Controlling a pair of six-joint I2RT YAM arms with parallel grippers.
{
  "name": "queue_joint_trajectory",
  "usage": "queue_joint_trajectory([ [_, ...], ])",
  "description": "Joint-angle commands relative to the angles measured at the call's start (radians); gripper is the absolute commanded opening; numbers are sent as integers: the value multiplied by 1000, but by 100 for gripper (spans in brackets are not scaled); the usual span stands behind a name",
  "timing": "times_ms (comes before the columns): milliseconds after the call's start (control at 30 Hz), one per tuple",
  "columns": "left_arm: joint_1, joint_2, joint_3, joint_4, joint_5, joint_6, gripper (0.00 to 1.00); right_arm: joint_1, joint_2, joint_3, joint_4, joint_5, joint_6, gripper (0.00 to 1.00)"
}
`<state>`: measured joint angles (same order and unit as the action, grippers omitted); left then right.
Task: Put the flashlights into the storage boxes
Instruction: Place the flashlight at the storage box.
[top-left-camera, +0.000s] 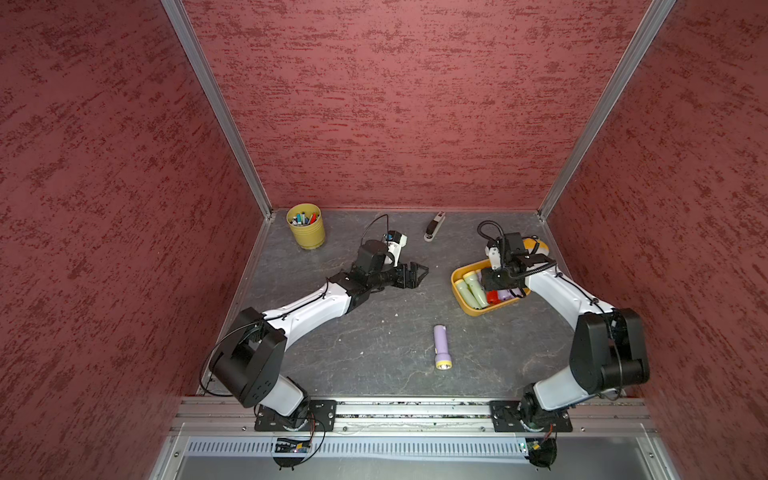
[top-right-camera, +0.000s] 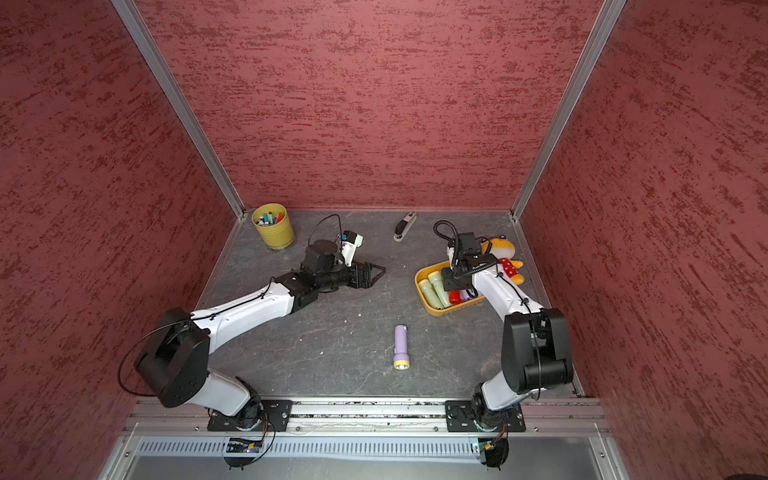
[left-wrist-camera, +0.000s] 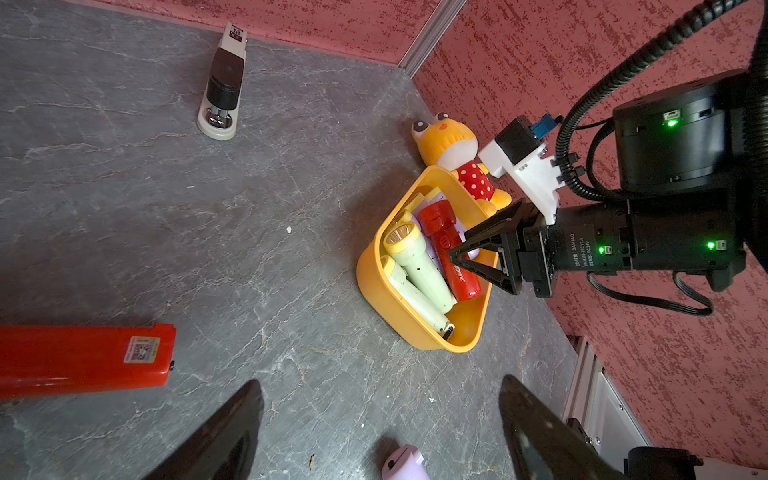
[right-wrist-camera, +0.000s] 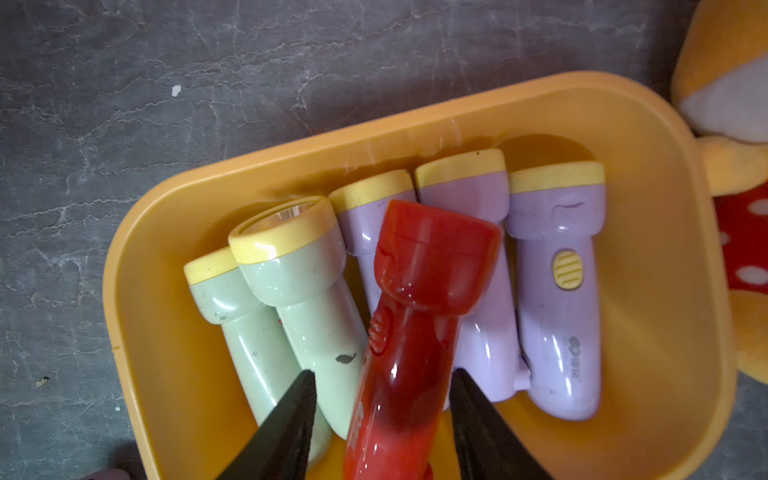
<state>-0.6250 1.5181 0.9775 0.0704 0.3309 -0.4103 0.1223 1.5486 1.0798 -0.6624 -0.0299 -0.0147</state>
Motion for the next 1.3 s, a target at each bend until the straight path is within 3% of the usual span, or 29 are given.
queue_joint_trajectory([
  [0,-5,-32,-15,15,-19,11,89,-7,4,5,19,-16,12,55],
  [700,2,-27,-22,16,-29,16,89,-12,121,56,-18,86,-23,51],
  [1000,11,-26,-32,28,-27,16,89,-28,71,109,-62,157,-134,44],
  [1267,17,-28,-37,28,-23,22,89,-58,123,138,-93,215,-238,43],
])
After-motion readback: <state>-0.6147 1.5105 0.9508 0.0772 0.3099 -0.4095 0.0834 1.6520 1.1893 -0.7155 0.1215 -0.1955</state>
